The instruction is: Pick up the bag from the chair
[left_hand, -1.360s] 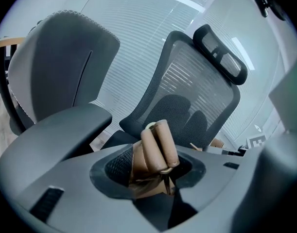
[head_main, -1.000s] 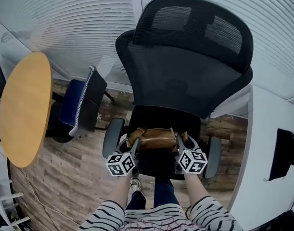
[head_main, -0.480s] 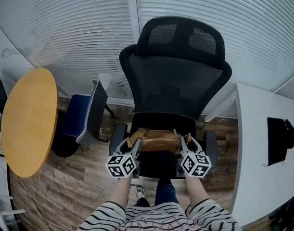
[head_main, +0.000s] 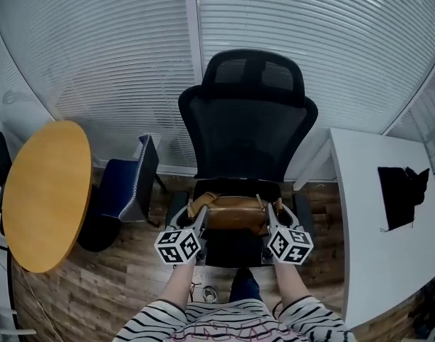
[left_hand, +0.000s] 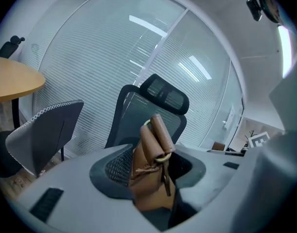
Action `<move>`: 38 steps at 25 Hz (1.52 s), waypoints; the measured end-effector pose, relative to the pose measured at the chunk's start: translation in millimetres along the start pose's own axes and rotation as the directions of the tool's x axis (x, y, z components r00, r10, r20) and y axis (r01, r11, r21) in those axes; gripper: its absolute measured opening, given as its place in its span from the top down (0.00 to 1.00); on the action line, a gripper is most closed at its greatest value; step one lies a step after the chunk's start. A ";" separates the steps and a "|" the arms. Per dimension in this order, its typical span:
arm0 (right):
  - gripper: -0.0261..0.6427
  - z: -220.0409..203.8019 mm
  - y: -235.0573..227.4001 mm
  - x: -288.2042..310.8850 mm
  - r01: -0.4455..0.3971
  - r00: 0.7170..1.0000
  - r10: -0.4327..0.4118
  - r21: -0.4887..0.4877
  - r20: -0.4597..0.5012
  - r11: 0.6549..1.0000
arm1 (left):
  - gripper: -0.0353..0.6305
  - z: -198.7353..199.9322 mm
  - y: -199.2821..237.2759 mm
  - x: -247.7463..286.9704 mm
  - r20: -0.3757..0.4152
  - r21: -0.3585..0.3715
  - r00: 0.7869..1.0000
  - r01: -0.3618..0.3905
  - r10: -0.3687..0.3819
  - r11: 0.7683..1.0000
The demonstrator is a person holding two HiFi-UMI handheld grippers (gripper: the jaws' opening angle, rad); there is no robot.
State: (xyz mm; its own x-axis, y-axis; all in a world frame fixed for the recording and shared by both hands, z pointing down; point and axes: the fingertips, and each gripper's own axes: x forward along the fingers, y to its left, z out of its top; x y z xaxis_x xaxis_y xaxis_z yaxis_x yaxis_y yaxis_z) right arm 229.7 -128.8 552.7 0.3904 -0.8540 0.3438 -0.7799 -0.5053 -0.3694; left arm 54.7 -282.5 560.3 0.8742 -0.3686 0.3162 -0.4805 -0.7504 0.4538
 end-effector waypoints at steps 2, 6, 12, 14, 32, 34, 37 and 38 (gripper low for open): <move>0.78 6.1 5.6 -13.2 0.003 1.000 -0.003 -0.004 0.021 1.000 | 0.64 6.9 -7.2 -9.8 0.014 0.011 1.000 0.015 -0.015 1.000; 0.78 17.7 16.1 -37.1 0.010 0.998 -0.009 -0.008 0.060 1.000 | 0.64 22.3 -20.5 -26.1 0.037 0.035 0.998 0.050 -0.051 0.998; 0.78 28.8 30.8 -73.9 0.021 0.994 -0.021 -0.007 0.109 1.000 | 0.64 37.2 -38.5 -54.3 0.064 0.066 0.993 0.091 -0.095 0.994; 0.78 32.2 34.5 -84.4 0.025 0.992 -0.023 -0.008 0.123 1.000 | 0.64 40.1 -44.1 -62.5 0.068 0.072 0.992 0.103 -0.108 0.992; 0.78 41.0 62.0 -163.3 0.075 0.977 -0.070 -0.014 0.199 0.997 | 0.64 56.5 -80.1 -123.7 0.086 0.141 0.975 0.191 -0.205 0.971; 0.78 41.8 63.3 -166.2 0.079 0.976 -0.075 -0.013 0.203 0.997 | 0.64 58.6 -82.0 -125.8 0.086 0.148 0.974 0.196 -0.210 0.969; 0.78 42.6 66.8 -171.0 0.083 0.975 -0.079 -0.008 0.209 0.997 | 0.64 61.2 -83.6 -131.8 0.086 0.156 0.973 0.199 -0.214 0.968; 0.78 43.1 68.0 -172.4 0.084 0.974 -0.081 -0.007 0.211 0.996 | 0.64 61.9 -84.0 -133.8 0.086 0.157 0.973 0.199 -0.214 0.967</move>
State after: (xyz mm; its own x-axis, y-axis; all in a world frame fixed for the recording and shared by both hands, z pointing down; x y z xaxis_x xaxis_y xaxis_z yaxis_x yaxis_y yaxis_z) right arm 130.4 -21.2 431.0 0.5464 -0.8173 0.1830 -0.7477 -0.5744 -0.3332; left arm -17.6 -204.1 428.3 0.9596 -0.2449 0.1387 -0.2797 -0.8854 0.3712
